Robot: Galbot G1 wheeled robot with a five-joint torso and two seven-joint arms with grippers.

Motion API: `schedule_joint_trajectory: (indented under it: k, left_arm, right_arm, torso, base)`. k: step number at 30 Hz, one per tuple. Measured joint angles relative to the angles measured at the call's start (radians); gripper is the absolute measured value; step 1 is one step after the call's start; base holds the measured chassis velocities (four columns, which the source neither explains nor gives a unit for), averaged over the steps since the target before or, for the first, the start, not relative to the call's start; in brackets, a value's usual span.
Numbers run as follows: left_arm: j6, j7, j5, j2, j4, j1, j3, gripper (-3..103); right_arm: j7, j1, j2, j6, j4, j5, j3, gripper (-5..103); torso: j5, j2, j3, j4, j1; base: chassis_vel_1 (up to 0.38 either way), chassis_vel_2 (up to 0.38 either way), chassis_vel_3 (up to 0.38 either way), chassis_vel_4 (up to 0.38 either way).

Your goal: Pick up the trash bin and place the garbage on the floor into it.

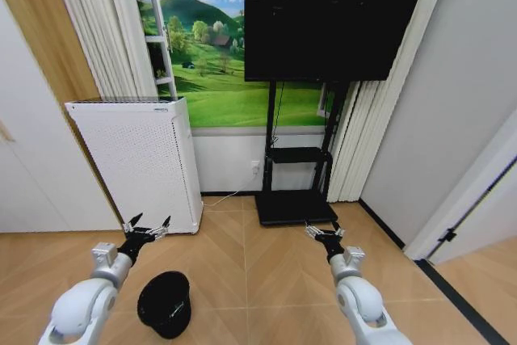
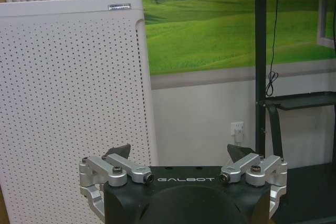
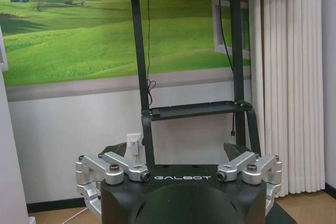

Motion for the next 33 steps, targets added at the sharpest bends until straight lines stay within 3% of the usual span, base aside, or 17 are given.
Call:
schedule_joint_trajectory:
  k: [33]
  left_arm:
    - [0.003,0.004,-0.004,0.002,-0.005,0.002,-0.005,100]
  right_arm:
    - [-0.001,0.000,0.000,-0.002,0.009,0.006,0.003,100]
  torso:
    - [-0.0001,0.145,0.084,0.0000,0.061]
  base:
    - [0.000,0.000,0.000,0.000]
